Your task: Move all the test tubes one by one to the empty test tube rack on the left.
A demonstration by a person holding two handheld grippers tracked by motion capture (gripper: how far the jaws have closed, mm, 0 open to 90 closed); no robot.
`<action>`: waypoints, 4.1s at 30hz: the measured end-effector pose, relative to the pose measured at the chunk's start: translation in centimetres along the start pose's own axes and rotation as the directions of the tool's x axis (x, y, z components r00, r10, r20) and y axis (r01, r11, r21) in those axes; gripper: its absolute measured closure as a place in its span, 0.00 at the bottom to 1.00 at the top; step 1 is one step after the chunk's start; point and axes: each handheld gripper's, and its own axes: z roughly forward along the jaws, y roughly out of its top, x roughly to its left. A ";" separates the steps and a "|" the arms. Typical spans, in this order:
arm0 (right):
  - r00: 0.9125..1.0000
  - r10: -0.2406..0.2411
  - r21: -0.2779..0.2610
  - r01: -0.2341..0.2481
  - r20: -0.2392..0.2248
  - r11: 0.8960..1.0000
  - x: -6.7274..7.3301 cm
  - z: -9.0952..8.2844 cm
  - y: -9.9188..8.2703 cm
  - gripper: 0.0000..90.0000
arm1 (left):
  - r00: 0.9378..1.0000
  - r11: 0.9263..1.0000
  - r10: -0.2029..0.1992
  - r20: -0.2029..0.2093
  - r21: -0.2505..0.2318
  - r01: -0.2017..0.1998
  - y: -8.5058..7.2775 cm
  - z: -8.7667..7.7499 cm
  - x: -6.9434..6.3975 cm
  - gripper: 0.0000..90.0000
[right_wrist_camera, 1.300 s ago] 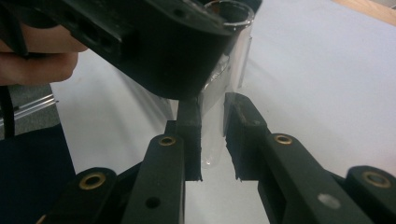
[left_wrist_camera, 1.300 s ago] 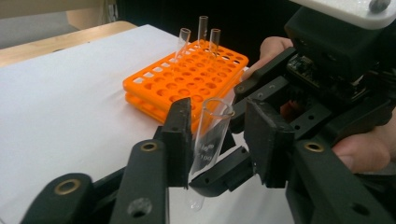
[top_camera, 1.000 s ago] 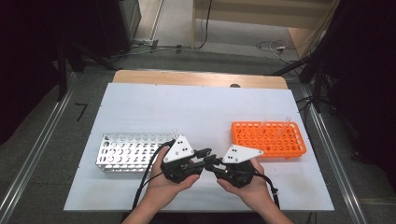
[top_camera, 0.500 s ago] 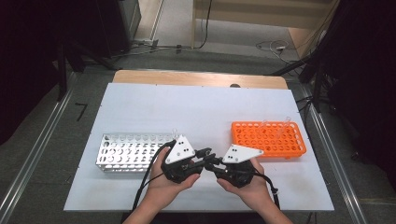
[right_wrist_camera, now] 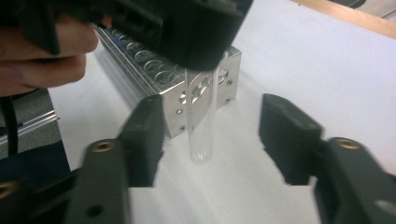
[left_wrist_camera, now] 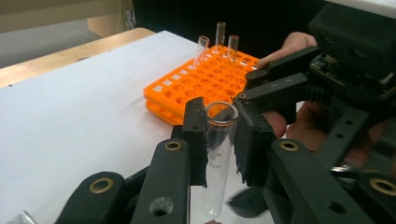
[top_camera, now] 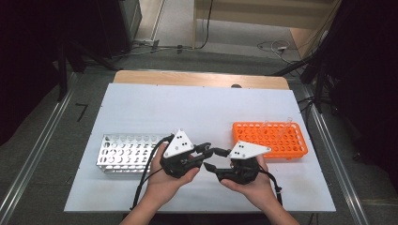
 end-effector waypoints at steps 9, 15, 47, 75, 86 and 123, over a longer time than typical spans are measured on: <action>1.000 0.008 -0.021 -0.008 -0.009 1.000 -2.0 -1.5 -0.2 0.01 | 1.000 1.000 -0.006 -0.013 -0.024 0.006 1.2 -0.1 1.7 0.83; 1.000 0.009 -0.024 -0.009 -0.004 1.000 -2.5 -2.0 -1.1 0.00 | 0.999 0.999 -0.019 -0.036 -0.033 0.018 1.1 -0.4 3.0 0.83; 0.998 0.052 -0.016 -0.052 0.019 0.999 -4.3 -2.9 -3.7 0.00 | 0.976 0.996 -0.064 -0.207 -0.071 0.050 1.3 -5.4 7.6 0.83; 0.998 0.056 -0.013 -0.056 0.026 0.998 -4.5 -3.0 -3.8 0.00 | 0.952 0.998 -0.058 -0.301 -0.003 0.060 -1.6 -3.7 9.7 0.83; 0.998 0.051 -0.012 -0.051 0.025 0.999 -4.5 -3.1 -3.9 0.00 | 0.955 0.997 -0.038 -0.295 0.052 0.055 -2.6 -2.9 9.8 0.83; 0.997 0.063 -0.015 -0.062 0.044 0.998 -5.1 -3.4 -3.8 0.00 | 0.957 0.976 -0.166 -0.240 0.097 0.194 -3.2 -3.5 10.5 0.52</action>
